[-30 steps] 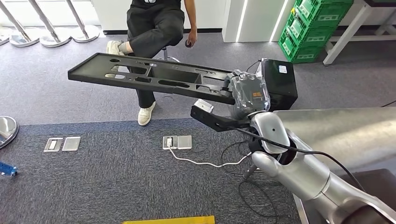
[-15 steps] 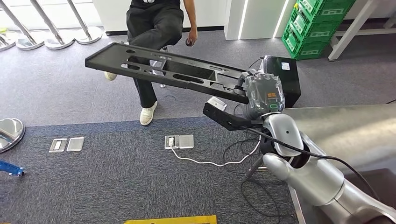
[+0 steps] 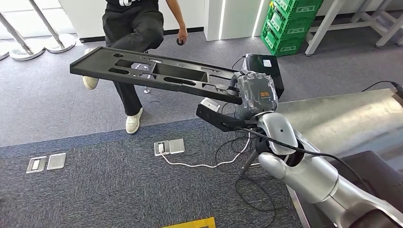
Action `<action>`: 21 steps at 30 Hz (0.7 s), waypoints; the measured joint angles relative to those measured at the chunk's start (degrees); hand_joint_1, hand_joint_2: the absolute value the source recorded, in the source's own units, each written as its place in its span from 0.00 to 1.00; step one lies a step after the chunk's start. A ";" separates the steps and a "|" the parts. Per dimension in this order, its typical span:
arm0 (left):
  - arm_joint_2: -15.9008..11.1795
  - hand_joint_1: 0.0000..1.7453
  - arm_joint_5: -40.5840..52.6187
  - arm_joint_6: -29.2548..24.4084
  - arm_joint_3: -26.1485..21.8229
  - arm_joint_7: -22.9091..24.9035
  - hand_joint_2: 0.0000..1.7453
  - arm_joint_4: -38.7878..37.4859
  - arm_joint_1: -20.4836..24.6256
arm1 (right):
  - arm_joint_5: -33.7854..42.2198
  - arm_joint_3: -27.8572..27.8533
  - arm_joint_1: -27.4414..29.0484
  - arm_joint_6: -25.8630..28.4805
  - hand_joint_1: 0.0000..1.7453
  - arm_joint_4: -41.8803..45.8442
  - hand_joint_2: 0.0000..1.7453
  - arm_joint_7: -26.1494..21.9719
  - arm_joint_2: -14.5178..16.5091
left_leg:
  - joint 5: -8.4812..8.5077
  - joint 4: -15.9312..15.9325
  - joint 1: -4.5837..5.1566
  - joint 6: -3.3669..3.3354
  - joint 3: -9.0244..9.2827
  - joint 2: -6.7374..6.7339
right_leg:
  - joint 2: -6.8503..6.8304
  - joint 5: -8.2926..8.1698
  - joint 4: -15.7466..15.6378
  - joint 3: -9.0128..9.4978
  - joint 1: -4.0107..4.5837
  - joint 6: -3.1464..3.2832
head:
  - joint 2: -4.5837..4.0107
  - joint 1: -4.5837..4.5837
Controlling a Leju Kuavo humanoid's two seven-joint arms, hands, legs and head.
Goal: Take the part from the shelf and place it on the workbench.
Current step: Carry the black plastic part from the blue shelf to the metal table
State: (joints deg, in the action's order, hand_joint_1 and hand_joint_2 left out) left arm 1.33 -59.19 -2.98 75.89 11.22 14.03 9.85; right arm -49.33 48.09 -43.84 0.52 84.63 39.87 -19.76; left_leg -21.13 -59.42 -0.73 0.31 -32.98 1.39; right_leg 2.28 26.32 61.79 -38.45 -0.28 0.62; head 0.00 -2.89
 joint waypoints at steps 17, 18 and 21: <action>0.17 0.00 -2.20 -5.48 -0.13 3.59 1.00 0.13 -0.09 | 1.09 0.02 0.07 0.13 1.00 0.00 1.00 0.04 -0.45 | -5.49 -6.51 0.58 1.76 -1.12 -1.84 | -2.44 -1.25 -3.45 2.27 0.00 2.19 | 0.00 -2.31; 0.16 0.00 -2.61 -6.17 -0.16 3.28 1.00 0.15 -0.05 | 1.17 0.03 0.08 0.13 1.00 -0.01 1.00 0.01 -0.44 | -7.28 -10.35 0.56 1.90 -2.81 -1.74 | -2.25 -1.20 -3.42 2.30 0.01 2.34 | 0.00 -1.94; -1.73 0.00 -3.96 -5.61 -0.39 0.85 1.00 0.20 -0.19 | 1.08 0.26 0.12 -0.06 1.00 -0.15 1.00 -0.07 -0.19 | -7.49 -15.11 0.43 2.34 -5.07 -1.70 | -1.22 -1.04 -3.20 2.38 0.00 2.46 | 0.00 -1.32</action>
State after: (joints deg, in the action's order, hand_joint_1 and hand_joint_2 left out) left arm -0.40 -63.15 -8.59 75.50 12.07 14.23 9.66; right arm -48.25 48.35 -43.73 0.46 84.48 39.80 -19.95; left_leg -28.62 -74.52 -0.31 2.65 -38.05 -0.31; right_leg 1.05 25.28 58.59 -36.07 -0.28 3.08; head 0.00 -4.21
